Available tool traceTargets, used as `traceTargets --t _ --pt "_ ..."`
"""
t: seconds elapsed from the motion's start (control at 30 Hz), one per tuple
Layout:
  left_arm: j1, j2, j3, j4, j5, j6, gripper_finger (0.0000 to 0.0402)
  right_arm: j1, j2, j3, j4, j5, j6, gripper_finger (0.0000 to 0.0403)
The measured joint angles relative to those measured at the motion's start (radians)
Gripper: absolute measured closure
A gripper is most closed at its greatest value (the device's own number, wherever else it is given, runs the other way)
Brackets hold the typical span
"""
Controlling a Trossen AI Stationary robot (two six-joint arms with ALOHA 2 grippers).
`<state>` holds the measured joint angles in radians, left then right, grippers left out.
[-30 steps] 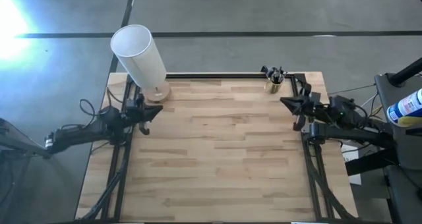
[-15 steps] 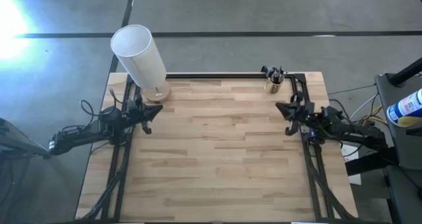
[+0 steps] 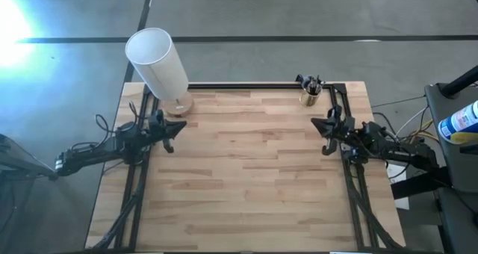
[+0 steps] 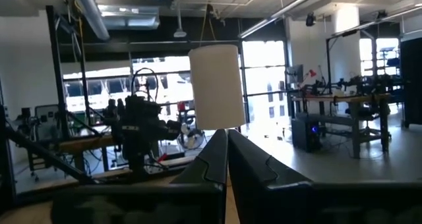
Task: Put items in baskets/containers
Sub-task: Return to Home Position
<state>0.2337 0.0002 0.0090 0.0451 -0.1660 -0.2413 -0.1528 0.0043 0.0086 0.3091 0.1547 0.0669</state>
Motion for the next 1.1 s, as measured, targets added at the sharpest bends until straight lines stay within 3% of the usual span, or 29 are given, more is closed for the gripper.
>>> traceTargets --t 1.1 --pt "0.000 0.003 -0.002 -0.010 -0.008 -0.004 0.0402 0.000 0.058 0.000 -0.096 0.002 0.008 0.0394"
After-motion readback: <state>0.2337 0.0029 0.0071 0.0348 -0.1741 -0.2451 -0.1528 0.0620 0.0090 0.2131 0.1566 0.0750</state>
